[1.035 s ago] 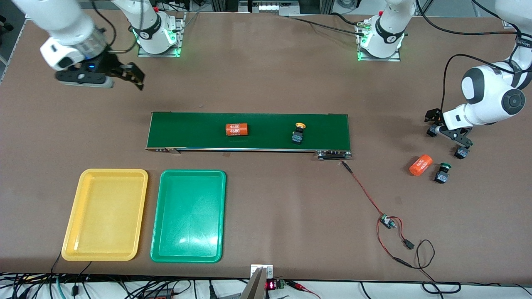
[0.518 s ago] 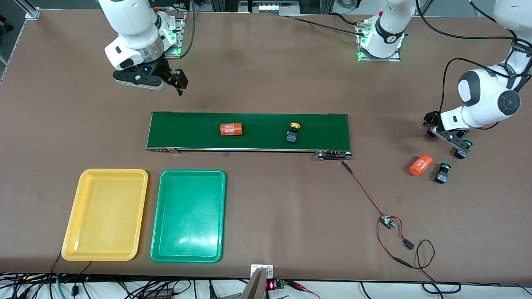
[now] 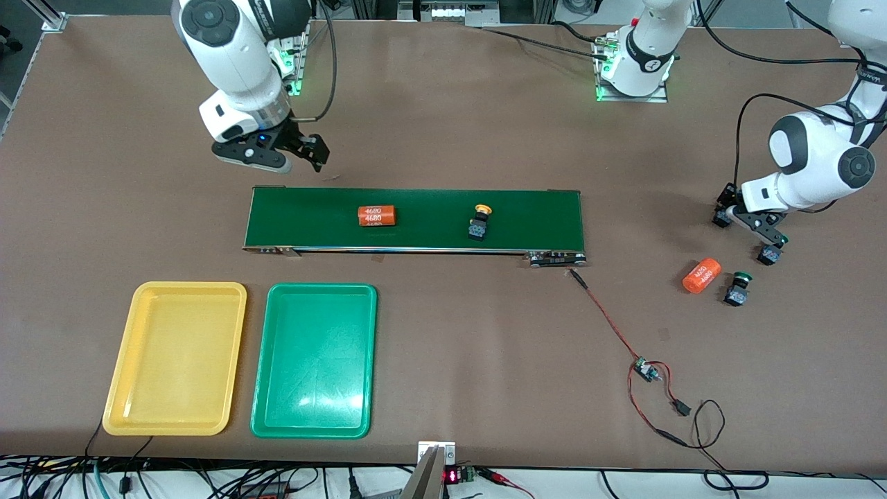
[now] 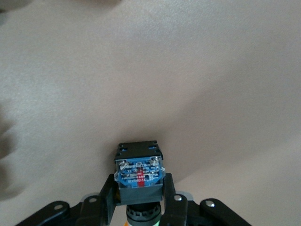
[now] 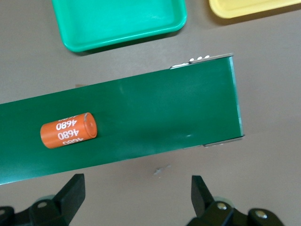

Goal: Sort buttons by color to trays
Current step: 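Grasp another orange button with the left gripper while the right gripper reaches, then place the button on the belt while the right gripper lowers, then grasp a belt button with the right gripper while the left gripper grasps cylinder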

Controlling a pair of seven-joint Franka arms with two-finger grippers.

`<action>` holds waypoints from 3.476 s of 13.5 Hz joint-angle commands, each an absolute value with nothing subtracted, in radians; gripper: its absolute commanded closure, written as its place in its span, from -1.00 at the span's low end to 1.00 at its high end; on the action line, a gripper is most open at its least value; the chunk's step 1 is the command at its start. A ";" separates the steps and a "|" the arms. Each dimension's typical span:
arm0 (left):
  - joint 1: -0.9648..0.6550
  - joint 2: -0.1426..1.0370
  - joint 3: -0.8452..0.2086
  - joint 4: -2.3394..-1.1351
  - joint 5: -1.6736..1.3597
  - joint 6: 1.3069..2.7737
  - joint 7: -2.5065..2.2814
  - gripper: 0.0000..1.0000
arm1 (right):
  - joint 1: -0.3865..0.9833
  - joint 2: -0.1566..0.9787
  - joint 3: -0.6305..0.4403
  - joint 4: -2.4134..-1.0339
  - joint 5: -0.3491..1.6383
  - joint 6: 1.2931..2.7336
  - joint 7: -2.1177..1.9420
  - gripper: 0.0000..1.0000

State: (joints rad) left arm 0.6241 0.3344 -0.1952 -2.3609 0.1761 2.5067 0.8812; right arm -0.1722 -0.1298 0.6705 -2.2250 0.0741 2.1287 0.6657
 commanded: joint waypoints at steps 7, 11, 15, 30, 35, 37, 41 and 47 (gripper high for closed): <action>0.395 0.060 -0.225 -2.359 0.178 2.349 0.527 1.00 | -0.127 -0.020 0.670 -2.212 0.002 2.186 0.625 -1.00; 0.328 0.002 -0.402 -2.344 0.172 2.240 0.195 1.00 | -0.117 0.014 0.670 -2.203 0.014 2.235 0.567 -1.00; 0.319 0.029 -0.544 -2.280 0.095 2.243 0.060 1.00 | -0.089 0.084 0.670 -2.194 0.015 2.318 0.568 -1.00; 0.020 0.386 -0.539 -2.039 0.031 2.263 -0.304 0.97 | 0.144 0.305 0.482 -2.022 -0.074 2.303 0.649 -1.00; -0.032 0.429 -0.476 -2.017 0.032 2.327 -0.302 0.83 | 0.156 0.314 0.453 -1.994 -0.109 2.155 0.708 -1.00; -0.037 0.431 -0.457 -2.016 0.031 2.329 -0.293 -0.48 | 0.164 0.318 0.453 -1.974 -0.117 2.155 0.747 -1.00; -0.022 0.345 -0.446 -2.016 0.029 2.286 -0.290 -1.00 | 0.216 0.373 0.451 -1.916 -0.204 2.157 0.824 -1.00; 0.069 0.354 -0.235 -1.954 0.040 2.249 0.114 -1.00 | 0.252 0.437 0.449 -1.859 -0.210 2.168 0.908 -1.00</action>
State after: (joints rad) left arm 0.0197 0.3319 -0.2648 -1.9929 0.0397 2.2702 -0.0544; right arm 0.2358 0.4175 0.4566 -1.8926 -0.1882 2.1783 0.8686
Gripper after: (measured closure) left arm 0.000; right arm 0.000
